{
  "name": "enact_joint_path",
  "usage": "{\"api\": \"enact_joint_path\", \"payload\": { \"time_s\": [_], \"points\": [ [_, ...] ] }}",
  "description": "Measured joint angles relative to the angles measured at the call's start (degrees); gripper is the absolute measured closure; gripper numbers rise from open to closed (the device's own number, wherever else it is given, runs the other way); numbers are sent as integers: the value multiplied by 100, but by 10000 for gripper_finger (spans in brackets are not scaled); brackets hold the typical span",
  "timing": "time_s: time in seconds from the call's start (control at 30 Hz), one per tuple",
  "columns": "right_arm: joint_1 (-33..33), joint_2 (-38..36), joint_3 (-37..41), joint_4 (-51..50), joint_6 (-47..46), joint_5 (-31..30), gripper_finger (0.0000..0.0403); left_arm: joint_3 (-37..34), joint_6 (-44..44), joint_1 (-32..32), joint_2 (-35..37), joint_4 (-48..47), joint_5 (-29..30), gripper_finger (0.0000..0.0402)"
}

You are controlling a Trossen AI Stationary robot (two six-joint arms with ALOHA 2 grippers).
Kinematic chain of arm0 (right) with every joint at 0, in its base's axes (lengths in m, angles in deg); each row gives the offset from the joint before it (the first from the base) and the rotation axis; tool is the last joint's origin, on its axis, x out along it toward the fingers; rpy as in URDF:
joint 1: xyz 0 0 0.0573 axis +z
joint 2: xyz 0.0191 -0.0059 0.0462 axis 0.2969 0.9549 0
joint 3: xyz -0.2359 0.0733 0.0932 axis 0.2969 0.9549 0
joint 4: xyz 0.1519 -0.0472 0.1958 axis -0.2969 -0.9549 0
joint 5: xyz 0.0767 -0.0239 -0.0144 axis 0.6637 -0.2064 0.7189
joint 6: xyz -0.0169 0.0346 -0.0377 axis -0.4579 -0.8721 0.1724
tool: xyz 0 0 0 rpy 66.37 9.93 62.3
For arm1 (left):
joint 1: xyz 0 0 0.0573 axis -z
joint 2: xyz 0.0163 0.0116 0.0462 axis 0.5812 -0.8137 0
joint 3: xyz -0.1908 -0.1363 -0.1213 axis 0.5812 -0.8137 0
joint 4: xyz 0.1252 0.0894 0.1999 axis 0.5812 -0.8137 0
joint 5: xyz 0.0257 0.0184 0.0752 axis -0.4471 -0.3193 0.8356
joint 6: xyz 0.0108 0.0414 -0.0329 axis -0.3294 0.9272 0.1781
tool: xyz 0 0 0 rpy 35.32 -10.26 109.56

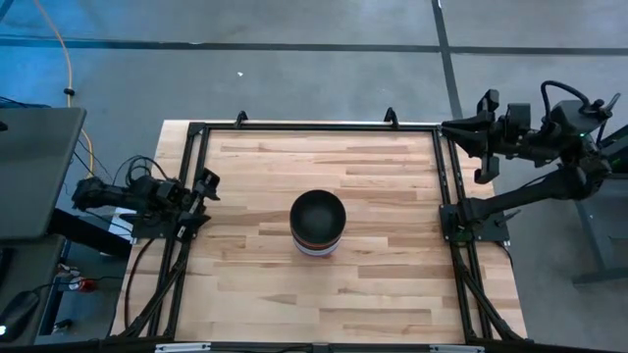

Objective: Nest bowls inside each other
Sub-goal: Return to Home Position

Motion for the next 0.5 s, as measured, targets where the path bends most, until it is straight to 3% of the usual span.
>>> {"api": "enact_joint_path", "payload": {
  "time_s": [0.13, 0.33, 0.5],
  "points": [
    [0, 65, 0, 0, 2, 1, 359, 0, -178, -301, 0, -127, -334, 190],
    [0, 81, 0, -19, -183, 3, 359, 0, -553, -809, -3, -1123, -721, 190],
    [0, 81, 0, -36, -286, 3, 359, 0, -794, -1166, -4, -1581, -726, 190]
  ]
}}
